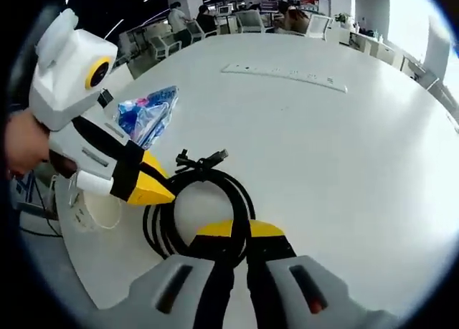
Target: Arrange the tabletop items into an orderly group along one side of the table until the central work area is clear of visible clutter.
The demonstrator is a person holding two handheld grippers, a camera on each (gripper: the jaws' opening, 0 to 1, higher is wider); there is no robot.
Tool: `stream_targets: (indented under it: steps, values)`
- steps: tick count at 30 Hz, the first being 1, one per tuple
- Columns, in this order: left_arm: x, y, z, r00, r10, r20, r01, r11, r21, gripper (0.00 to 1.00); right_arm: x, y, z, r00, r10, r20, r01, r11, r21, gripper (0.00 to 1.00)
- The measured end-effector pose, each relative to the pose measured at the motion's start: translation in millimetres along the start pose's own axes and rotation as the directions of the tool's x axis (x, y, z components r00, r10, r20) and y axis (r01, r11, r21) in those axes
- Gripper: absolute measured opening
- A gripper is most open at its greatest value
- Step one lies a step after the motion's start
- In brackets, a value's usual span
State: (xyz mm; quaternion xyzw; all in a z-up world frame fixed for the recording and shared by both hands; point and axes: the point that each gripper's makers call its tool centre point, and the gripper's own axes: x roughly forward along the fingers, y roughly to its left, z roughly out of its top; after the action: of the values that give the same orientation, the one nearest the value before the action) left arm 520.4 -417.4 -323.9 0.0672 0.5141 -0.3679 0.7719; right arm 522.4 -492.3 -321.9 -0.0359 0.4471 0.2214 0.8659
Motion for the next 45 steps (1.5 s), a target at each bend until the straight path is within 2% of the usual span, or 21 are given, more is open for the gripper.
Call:
stream_targets:
  steps: [11, 22, 32, 45]
  values:
    - [-4, -36.7, 13.4, 0.998, -0.051, 0.034, 0.05, 0.999, 0.014, 0.04, -36, -18, -6.9, 1.0, -0.014, 0.003, 0.014, 1.0, 0.01, 0.01]
    - [3, -78.1, 33.5, 0.994, -0.094, 0.057, 0.09, 0.994, 0.062, 0.04, -75, -49, -19.8, 0.998, -0.058, 0.007, 0.058, 0.998, 0.04, 0.02]
    - [20, -119.5, 52.8, 0.987, -0.152, 0.053, 0.147, 0.985, 0.088, 0.04, -102, -82, -34.4, 0.994, -0.105, -0.011, 0.105, 0.992, 0.066, 0.02]
    - [53, -154.7, 66.8, 0.98, -0.198, 0.014, 0.196, 0.976, 0.097, 0.04, -114, -122, -58.5, 0.988, -0.144, -0.051, 0.149, 0.982, 0.113, 0.02]
